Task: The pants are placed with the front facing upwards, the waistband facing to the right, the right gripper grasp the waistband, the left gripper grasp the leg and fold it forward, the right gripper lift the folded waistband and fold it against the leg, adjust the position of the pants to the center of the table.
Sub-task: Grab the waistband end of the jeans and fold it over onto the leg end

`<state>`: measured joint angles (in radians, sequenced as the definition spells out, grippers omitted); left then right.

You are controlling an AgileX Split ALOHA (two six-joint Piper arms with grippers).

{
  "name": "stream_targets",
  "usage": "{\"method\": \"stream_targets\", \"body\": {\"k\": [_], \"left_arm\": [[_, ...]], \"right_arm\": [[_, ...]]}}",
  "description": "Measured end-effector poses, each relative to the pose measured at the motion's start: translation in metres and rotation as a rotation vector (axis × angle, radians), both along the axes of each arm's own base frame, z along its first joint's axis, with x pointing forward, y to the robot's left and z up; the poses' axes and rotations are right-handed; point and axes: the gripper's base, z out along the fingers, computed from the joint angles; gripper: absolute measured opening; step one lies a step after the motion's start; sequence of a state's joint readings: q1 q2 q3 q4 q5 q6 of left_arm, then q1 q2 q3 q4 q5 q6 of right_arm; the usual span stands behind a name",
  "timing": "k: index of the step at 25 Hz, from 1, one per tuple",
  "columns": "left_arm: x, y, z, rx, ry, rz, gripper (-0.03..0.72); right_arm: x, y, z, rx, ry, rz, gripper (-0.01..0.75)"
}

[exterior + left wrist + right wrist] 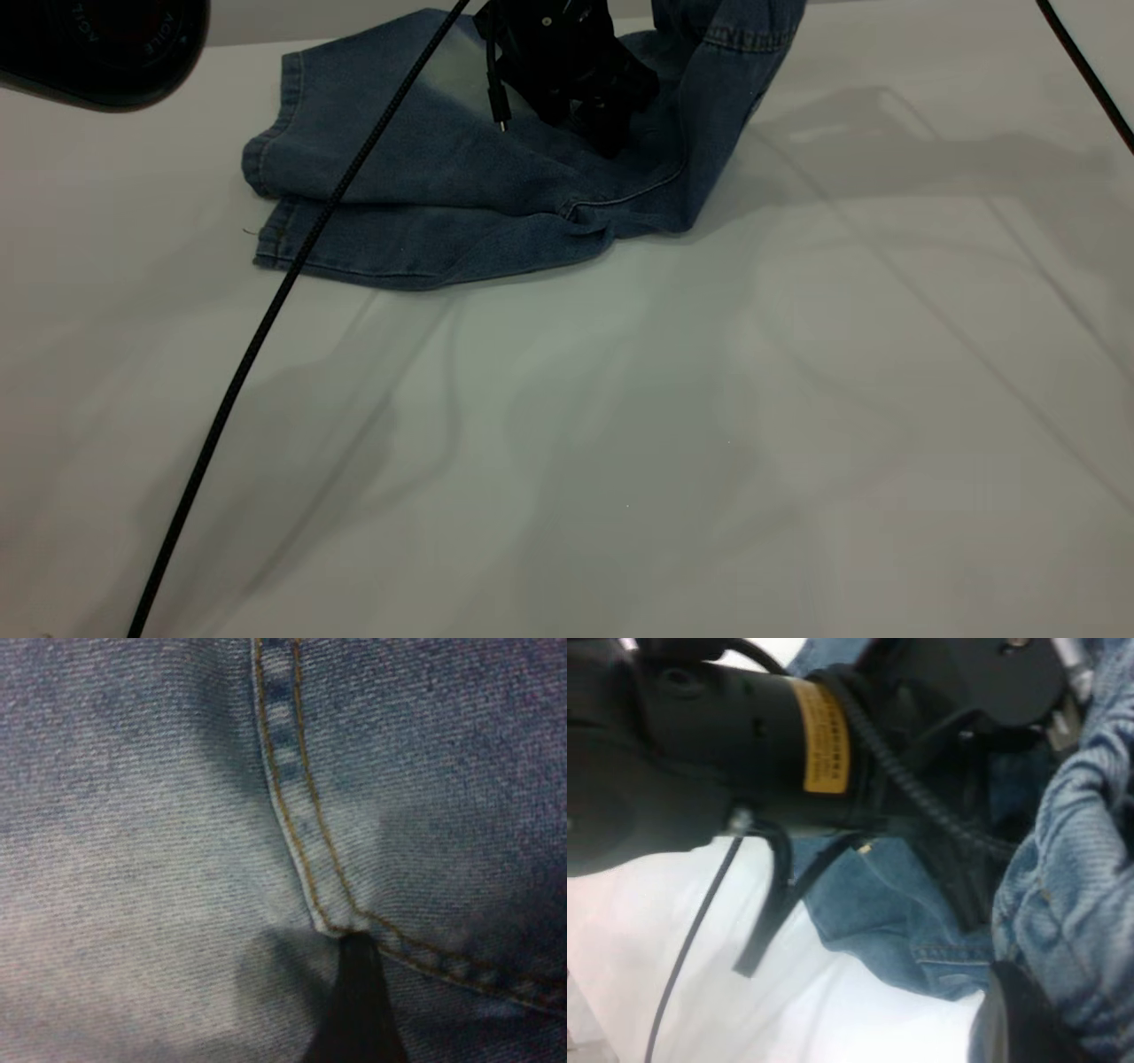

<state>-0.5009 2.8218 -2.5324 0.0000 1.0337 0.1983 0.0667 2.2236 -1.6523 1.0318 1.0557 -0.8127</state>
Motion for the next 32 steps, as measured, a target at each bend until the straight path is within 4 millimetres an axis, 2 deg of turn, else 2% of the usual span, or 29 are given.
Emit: {"method": "stream_targets", "body": {"k": [5, 9, 12, 18, 22, 29, 32], "left_arm": [[-0.001, 0.000, 0.001, 0.005, 0.009, 0.000, 0.514], [-0.002, 0.005, 0.013, 0.055, 0.018, -0.003, 0.514], [0.000, 0.008, 0.033, 0.092, -0.012, -0.009, 0.514], [0.001, 0.012, 0.084, 0.107, -0.085, 0.002, 0.514], [0.002, 0.015, 0.108, 0.092, -0.125, 0.007, 0.514], [0.018, 0.054, 0.129, 0.125, -0.182, 0.108, 0.514], [0.021, 0.069, 0.128, 0.087, -0.148, 0.163, 0.514]], "right_arm": [[-0.001, 0.005, 0.000, -0.013, -0.007, 0.016, 0.112], [-0.001, 0.005, 0.000, -0.015, -0.007, 0.018, 0.112], [0.000, 0.005, 0.000, -0.021, -0.015, 0.009, 0.112], [-0.001, 0.004, -0.001, -0.039, -0.019, 0.014, 0.112], [0.000, 0.004, -0.002, -0.041, -0.019, 0.012, 0.112], [0.000, 0.004, -0.002, -0.041, -0.016, 0.011, 0.112], [-0.001, 0.004, -0.002, -0.040, -0.012, 0.009, 0.112]]}}
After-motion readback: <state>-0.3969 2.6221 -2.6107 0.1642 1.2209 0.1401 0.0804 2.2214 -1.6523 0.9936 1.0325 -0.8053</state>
